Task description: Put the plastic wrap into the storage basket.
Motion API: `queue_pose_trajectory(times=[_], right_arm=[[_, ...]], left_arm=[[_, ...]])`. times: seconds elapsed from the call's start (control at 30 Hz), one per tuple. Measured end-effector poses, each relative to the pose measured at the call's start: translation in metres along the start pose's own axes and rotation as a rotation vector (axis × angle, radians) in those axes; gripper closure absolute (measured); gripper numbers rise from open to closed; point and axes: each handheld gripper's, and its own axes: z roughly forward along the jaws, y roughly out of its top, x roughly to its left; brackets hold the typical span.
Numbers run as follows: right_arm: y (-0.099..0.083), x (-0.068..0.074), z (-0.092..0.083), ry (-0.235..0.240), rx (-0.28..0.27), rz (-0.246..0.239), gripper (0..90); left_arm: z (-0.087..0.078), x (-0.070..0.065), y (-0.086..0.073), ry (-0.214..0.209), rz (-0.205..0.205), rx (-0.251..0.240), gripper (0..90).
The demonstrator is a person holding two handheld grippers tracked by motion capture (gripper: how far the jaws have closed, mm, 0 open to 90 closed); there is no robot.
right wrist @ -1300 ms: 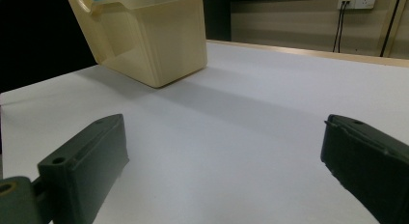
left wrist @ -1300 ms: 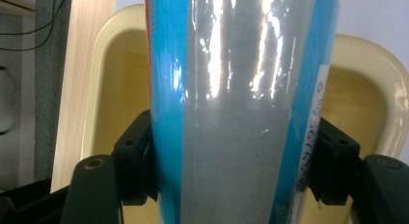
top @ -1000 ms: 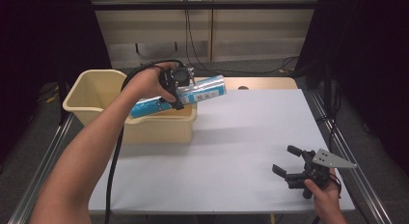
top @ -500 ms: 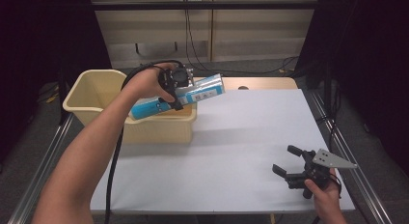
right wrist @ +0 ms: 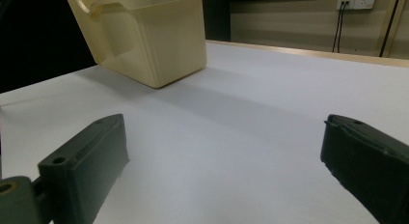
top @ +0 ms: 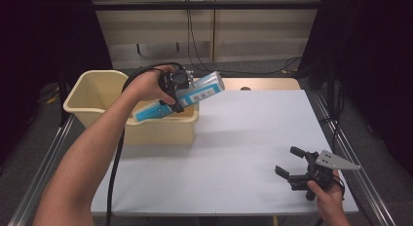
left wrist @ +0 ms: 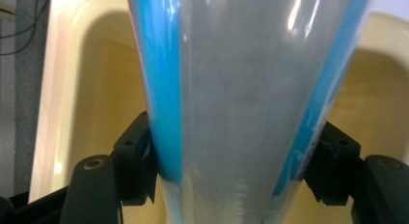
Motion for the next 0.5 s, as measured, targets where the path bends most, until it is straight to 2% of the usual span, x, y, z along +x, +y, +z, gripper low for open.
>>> queue_pose_trajectory(times=[0.07,0.17,0.23,0.27,0.33,0.37,0.4,0.43,0.47,0.5], right_arm=[[0.0,0.0,0.0,0.0,0.0,-0.001,2.3],[0.0,0.0,0.0,-0.001,0.002,-0.001,2.3],[0.0,0.0,0.0,-0.001,0.0,0.0,2.3],[0.0,0.0,0.0,0.001,0.003,0.0,2.3],[0.0,0.0,0.0,-0.001,0.003,-0.001,2.3],[0.0,0.0,0.0,-0.001,0.003,-0.001,2.3],[0.0,0.0,0.0,0.0,0.001,-0.001,2.3],[0.0,0.0,0.0,0.0,0.0,0.0,2.3],[0.0,0.0,-0.001,-0.001,0.001,0.0,2.2],[0.0,0.0,0.0,-0.001,0.001,0.001,2.2]], left_arm=[[0.004,0.0,-0.003,-0.006,-0.019,0.015,31.3],[0.006,0.001,-0.006,-0.019,-0.043,0.009,30.9],[0.003,0.002,-0.009,-0.027,-0.062,-0.033,31.0],[0.0,0.004,-0.012,-0.046,-0.086,-0.051,30.8],[-0.002,0.004,-0.014,-0.045,-0.094,-0.062,30.4],[-0.004,0.003,-0.015,-0.051,-0.107,-0.088,30.4],[-0.008,0.005,-0.016,-0.05,-0.1,-0.11,29.9],[-0.013,0.005,-0.017,-0.038,-0.117,-0.141,29.5],[-0.017,0.005,-0.019,-0.027,-0.157,-0.186,26.8],[-0.02,0.006,-0.02,-0.026,-0.16,-0.202,24.3]])
